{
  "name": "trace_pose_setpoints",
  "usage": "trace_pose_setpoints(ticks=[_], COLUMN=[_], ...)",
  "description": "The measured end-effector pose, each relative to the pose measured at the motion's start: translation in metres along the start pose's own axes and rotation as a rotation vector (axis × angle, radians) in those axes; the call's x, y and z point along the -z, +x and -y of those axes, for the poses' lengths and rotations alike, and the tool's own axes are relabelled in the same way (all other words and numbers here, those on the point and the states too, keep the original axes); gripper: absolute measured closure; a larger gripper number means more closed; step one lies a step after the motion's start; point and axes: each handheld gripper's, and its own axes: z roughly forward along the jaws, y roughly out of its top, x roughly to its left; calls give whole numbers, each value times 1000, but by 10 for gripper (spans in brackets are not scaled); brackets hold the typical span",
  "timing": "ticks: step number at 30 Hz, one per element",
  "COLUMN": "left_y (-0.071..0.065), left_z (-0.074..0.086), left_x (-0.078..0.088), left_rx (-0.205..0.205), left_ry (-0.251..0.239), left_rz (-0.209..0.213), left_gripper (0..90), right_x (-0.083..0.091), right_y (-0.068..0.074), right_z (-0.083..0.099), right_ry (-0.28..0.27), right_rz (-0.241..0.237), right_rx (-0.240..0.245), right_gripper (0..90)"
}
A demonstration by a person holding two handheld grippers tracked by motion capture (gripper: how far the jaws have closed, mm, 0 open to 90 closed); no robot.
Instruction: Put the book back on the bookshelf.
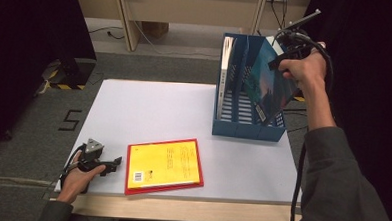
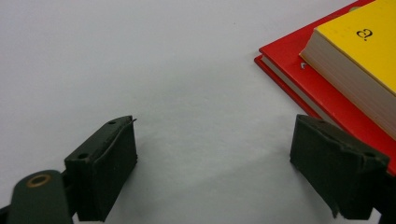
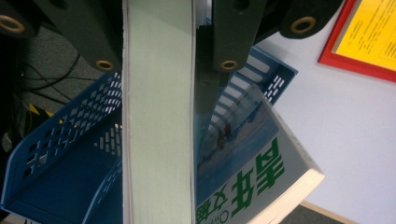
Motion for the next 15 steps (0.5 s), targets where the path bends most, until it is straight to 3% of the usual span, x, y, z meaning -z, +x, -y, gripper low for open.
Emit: trace_pose_setpoints(ticks=[9, 15], left_y=[0, 0], left_z=[0, 0], left_x=[0, 0], left_rx=[1, 1], left_ry=[-1, -1], left_rz=[0, 0], left_gripper=[135, 135], right_x=[-19, -41], right_y=[-7, -9], right_z=[-16, -25], right_ry=[-18, -16], right_rz=[18, 5], right_rx=[-59, -98], right_gripper=[737, 738])
